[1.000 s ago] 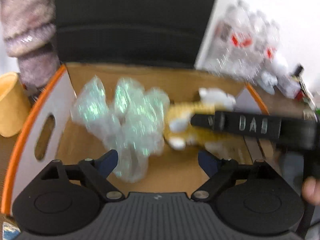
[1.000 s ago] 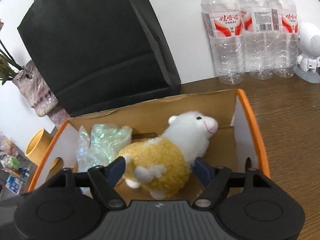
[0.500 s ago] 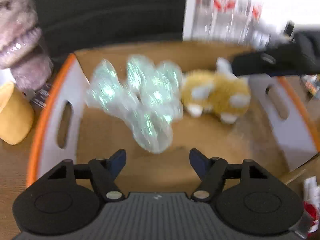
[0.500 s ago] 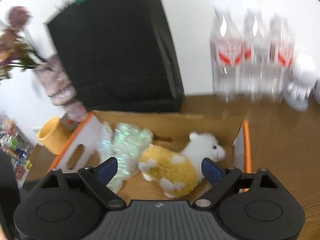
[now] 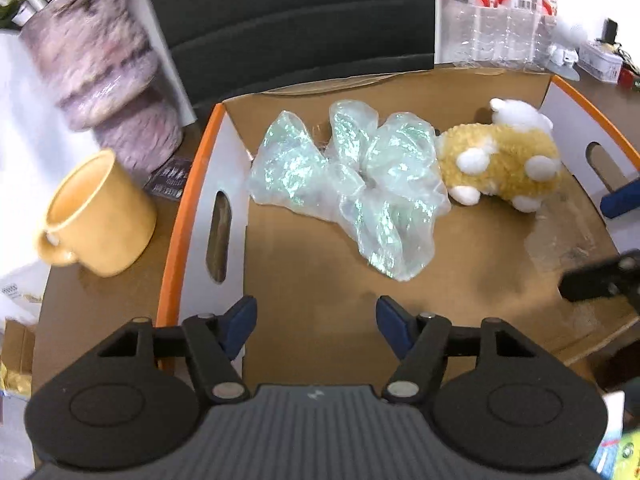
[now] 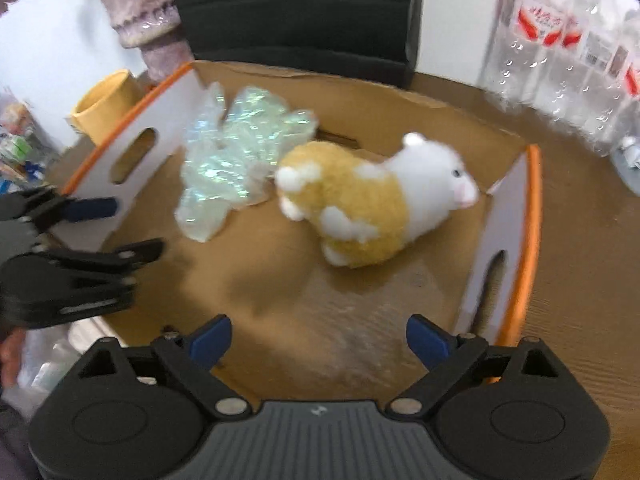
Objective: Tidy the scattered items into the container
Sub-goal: 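Carry the bag and plush sheep into the cardboard box and open both tools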
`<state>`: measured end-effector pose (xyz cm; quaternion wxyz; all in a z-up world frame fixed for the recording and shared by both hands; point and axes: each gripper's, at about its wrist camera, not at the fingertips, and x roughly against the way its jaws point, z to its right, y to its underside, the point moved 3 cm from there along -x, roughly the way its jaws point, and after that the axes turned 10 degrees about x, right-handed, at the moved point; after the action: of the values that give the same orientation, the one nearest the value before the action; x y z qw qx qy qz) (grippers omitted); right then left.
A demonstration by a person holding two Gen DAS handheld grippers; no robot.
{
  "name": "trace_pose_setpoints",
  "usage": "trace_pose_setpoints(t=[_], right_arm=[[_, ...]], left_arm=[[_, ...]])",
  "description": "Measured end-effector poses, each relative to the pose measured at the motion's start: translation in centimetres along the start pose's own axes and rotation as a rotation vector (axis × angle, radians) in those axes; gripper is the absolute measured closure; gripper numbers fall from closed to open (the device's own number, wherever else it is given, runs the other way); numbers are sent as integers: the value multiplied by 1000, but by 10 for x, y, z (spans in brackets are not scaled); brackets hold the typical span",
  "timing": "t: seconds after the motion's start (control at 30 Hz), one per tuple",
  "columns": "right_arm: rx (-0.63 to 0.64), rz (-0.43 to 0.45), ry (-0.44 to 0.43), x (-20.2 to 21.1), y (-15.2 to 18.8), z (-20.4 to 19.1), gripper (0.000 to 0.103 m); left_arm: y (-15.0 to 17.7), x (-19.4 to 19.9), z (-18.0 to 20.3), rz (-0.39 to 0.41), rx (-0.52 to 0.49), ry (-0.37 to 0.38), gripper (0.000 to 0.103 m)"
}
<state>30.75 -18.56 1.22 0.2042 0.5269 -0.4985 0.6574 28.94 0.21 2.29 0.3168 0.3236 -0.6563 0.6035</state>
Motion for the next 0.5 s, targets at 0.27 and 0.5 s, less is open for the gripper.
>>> trace_pose_setpoints(t=[0.27,0.5], right_arm=[[-38,113,14,7,4,11,8],[-88,192,20,5,3,28,8]], left_arm=[[11,18,-4,-3,40,-28,37],[19,26,-3,-14,63,-36,38]])
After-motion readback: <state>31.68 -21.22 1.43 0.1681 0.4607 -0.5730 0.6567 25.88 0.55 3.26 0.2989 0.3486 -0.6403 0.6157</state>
